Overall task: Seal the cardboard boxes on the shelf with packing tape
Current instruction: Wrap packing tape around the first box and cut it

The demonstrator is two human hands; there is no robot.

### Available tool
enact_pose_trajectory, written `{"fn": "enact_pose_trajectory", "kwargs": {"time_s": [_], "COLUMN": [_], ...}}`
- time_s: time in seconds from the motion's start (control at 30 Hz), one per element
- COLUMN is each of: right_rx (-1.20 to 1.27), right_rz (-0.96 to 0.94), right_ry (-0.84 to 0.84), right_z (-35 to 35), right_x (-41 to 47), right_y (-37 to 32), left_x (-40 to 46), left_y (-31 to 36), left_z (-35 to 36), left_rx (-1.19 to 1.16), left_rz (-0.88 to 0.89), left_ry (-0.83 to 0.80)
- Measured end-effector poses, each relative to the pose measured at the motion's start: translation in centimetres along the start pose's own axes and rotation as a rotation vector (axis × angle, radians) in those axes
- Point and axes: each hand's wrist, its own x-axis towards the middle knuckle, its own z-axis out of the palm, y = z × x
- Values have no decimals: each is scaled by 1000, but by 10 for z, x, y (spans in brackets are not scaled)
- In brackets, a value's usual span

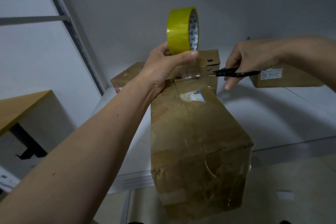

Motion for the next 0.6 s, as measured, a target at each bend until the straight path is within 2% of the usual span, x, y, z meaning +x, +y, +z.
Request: {"fn": "enact_pose_trajectory", "kwargs": {"time_s": [0.17, 0.33, 0.6], "right_rx": [-86, -196, -138], "right_rz": [37, 33, 88], "right_ry": [51, -43, 12], "right_z": [1, 5, 1], "right_x": [0, 5, 3], "right_y": [-1, -11, -6], "left_x": [-2, -3, -4], "left_y": [3, 3, 3], "left_z": [3, 3, 4], "left_rx": [9, 2, -17], "left_rz": [3, 8, 30], "left_ry": [-9, 5, 20]}}
